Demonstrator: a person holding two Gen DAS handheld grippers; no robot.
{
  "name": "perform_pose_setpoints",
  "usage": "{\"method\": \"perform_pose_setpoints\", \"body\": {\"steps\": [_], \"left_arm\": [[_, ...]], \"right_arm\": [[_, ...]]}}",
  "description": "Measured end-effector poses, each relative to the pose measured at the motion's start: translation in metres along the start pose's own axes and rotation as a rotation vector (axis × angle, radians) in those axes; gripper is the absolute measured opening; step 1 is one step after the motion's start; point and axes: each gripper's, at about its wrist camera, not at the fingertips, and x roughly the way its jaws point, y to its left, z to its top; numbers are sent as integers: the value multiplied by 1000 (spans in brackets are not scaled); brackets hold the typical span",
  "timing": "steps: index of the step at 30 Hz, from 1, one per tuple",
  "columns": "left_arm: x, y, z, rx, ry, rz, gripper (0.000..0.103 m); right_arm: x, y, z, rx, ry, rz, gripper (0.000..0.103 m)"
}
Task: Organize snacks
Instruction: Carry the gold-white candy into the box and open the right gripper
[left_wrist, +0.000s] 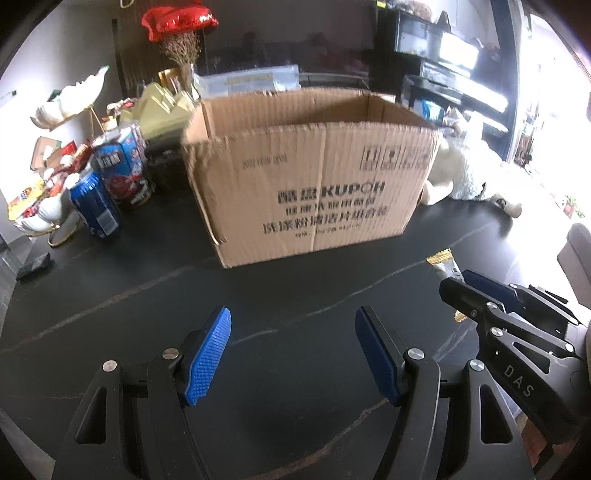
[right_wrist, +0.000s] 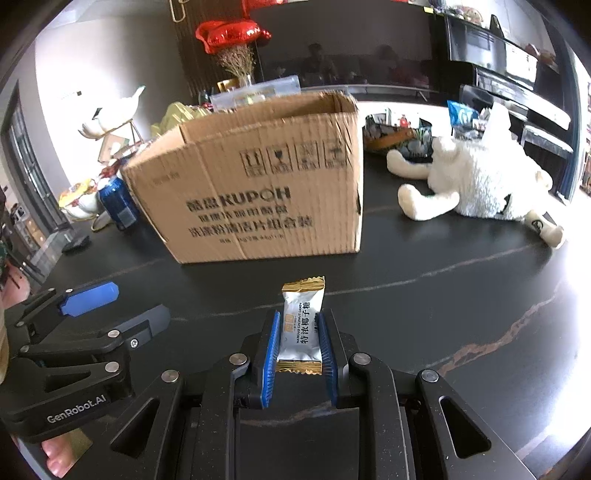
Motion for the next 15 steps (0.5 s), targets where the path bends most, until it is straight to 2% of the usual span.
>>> {"method": "perform_pose_setpoints", "body": {"steps": [15], "left_arm": [[-53, 14, 29, 3, -129, 15, 69]], "right_arm": [[-43, 21, 32, -12, -114, 19, 23]]}}
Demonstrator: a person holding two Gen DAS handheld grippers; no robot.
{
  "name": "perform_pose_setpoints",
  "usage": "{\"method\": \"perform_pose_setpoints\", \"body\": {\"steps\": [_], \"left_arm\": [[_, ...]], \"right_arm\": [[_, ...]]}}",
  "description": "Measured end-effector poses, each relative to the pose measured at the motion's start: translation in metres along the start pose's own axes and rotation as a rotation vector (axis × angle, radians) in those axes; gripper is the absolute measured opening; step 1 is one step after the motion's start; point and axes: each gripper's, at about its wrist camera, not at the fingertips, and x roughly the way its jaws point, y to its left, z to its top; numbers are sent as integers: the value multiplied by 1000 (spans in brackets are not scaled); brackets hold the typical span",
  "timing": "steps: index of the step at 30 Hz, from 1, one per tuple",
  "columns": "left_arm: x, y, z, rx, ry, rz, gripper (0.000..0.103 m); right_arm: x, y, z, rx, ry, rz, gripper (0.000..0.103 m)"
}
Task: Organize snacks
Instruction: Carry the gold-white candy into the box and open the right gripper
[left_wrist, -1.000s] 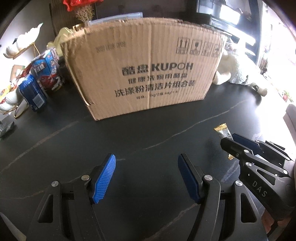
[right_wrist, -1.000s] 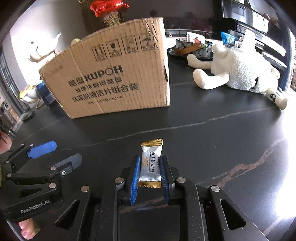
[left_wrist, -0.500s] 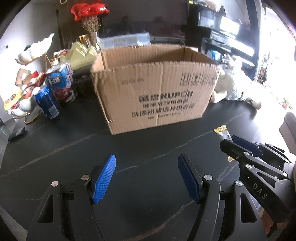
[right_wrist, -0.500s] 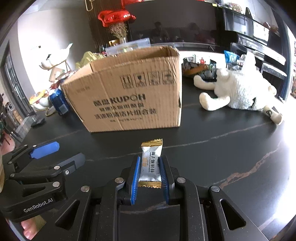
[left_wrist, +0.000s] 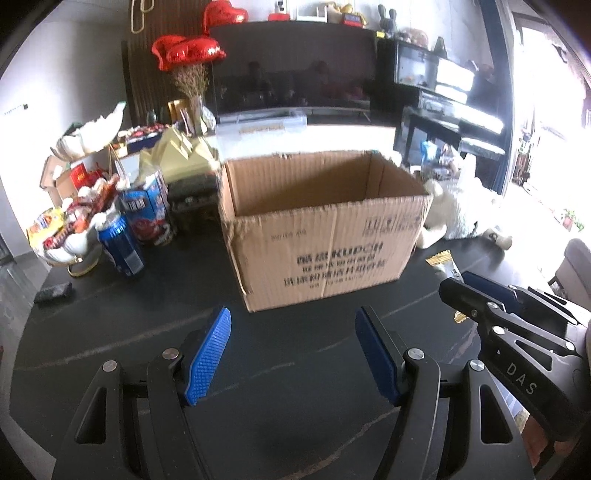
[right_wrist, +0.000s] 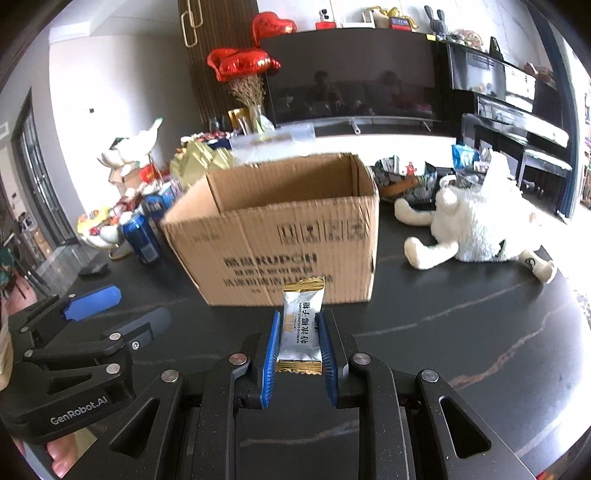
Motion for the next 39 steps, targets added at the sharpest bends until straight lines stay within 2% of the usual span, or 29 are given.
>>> {"method": "perform_pose_setpoints", "body": {"steps": [7, 16, 28, 35, 39], "left_arm": [[-17, 8, 20, -7, -59, -7, 71], [-32, 18, 49, 15, -139, 33, 71], [-14, 41, 88, 4, -107, 24, 71], [5, 51, 106, 25, -87, 61, 74], [24, 58, 115, 23, -46, 72, 75]], "right_arm": [[-10, 10, 19, -8, -49, 5, 23], [-11, 19, 47, -30, -83, -7, 23], [5, 38, 98, -94, -90, -15, 23], [39, 41, 124, -121, -10, -16, 23], [63, 36, 131, -103, 47, -40, 23]]}}
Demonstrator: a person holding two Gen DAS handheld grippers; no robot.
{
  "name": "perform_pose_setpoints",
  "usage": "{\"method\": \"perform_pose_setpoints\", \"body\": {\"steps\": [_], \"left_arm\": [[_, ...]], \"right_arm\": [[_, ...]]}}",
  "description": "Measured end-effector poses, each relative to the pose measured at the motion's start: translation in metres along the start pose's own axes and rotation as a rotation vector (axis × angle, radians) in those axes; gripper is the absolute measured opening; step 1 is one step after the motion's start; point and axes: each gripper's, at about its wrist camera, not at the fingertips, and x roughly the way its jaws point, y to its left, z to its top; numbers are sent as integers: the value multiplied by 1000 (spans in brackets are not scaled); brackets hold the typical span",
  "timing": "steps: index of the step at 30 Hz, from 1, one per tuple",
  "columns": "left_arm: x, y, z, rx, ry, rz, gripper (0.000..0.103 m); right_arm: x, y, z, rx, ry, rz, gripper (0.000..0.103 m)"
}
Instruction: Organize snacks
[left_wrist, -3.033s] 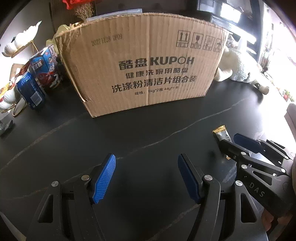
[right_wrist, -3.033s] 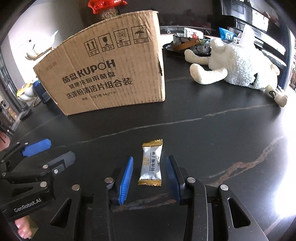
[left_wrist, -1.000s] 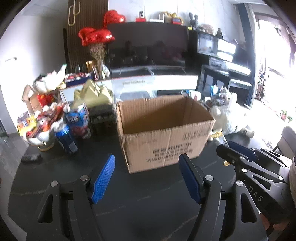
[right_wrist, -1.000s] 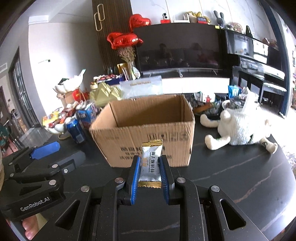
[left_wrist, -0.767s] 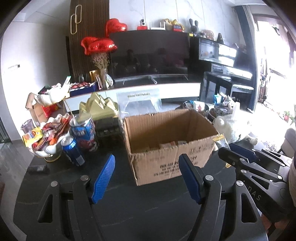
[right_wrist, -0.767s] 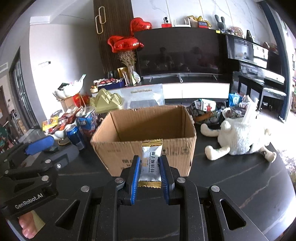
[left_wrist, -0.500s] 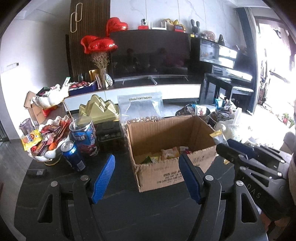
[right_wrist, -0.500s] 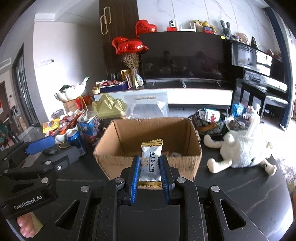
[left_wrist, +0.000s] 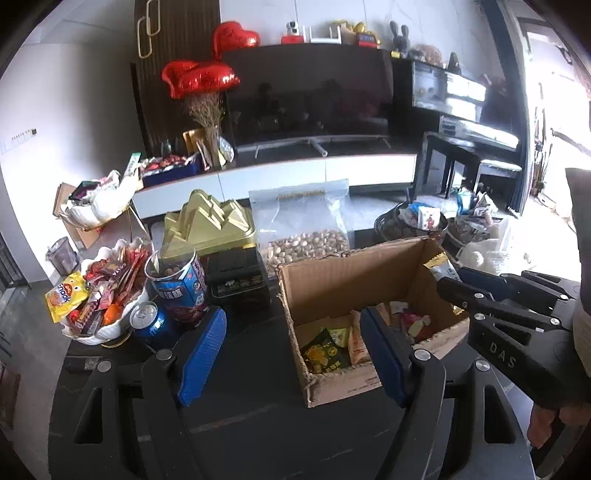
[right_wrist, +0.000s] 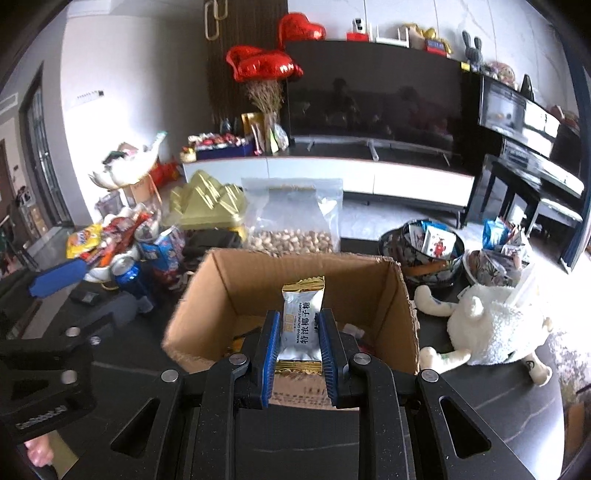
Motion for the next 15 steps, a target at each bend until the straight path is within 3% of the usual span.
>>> {"method": "perform_pose_setpoints", "body": {"steps": [6, 7, 10, 15], "left_arm": [[22, 2, 5, 10, 47, 37, 81], [24, 3, 6, 7, 52, 46, 83], [27, 6, 6, -10, 64, 67, 88], [25, 10, 2, -26, 69, 95, 94]], "right_arm": [[24, -9, 4, 22, 62, -22, 23], [26, -10, 5, 28, 76, -23, 26], [28, -13, 7, 53, 93, -44, 51], [19, -12, 3, 56, 101, -54, 59]]}}
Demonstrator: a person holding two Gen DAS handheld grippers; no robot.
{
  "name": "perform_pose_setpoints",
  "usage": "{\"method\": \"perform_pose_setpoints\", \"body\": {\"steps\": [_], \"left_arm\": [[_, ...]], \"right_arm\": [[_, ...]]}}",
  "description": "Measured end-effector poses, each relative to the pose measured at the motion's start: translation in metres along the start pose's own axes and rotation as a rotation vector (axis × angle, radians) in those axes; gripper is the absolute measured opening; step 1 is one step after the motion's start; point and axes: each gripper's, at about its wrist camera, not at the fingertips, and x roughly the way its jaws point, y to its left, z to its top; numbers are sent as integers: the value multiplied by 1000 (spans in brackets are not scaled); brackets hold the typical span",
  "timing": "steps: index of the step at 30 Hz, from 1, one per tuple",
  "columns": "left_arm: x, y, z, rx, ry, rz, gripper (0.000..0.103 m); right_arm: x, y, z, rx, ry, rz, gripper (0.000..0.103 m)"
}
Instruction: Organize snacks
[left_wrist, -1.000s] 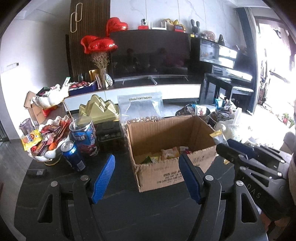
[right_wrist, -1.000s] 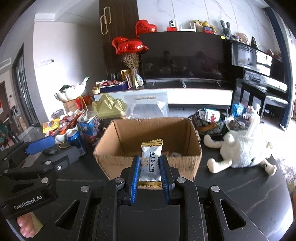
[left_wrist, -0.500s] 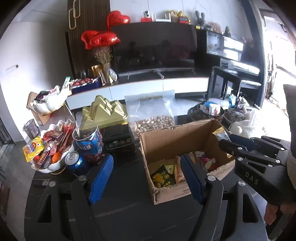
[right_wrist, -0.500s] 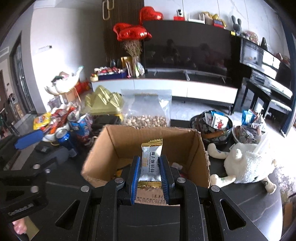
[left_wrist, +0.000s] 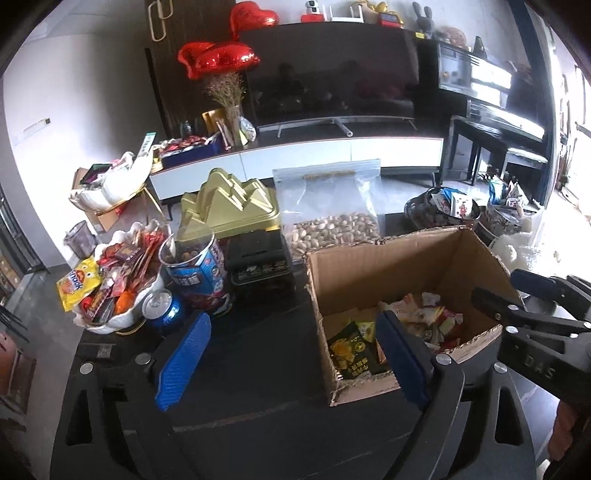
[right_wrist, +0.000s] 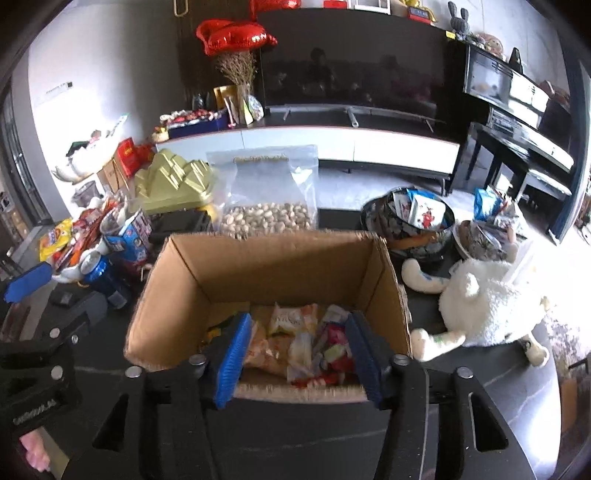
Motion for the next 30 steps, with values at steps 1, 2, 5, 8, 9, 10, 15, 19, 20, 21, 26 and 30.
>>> {"method": "perform_pose_setpoints", "body": {"steps": [1, 2, 5, 8, 9, 10, 15, 19, 20, 21, 26, 30], "left_arm": [[-2, 0, -2, -3, -1, 2, 94], [-4, 1, -2, -6, -3, 2, 95], [-15, 1, -7, -10, -14, 8, 96], [-26, 2, -12, -12, -26, 5, 98], [-31, 2, -14, -13, -31, 1, 99], [-34, 2, -16, -13, -33, -2, 99], [-59, 2, -26, -8, -71, -1, 100], [-81, 1, -38, 4, -121, 17, 102], [-85, 2, -39, 5, -129, 18, 102], [-90, 2, -42, 7, -140, 19, 102], [-116, 3, -55, 7, -192, 14, 103], [-134, 3, -68, 12, -232, 14, 103]], "right_arm": [[-3, 1, -2, -3, -2, -4, 61], [-6, 1, -3, -5, -5, -11, 64], [-16, 3, -8, -10, -22, -13, 70], [-31, 4, -15, -5, -38, -16, 72], [-35, 4, -17, -3, -42, -13, 73], [-38, 4, -19, -1, -46, -12, 75], [-62, 5, -31, 13, -81, -18, 76], [-84, 7, -43, 9, -121, -34, 81], [-89, 8, -46, 7, -133, -38, 81], [-94, 9, -49, 6, -145, -42, 82], [-117, 11, -65, 5, -191, -53, 85], [-133, 13, -79, 8, -212, -50, 86]]}}
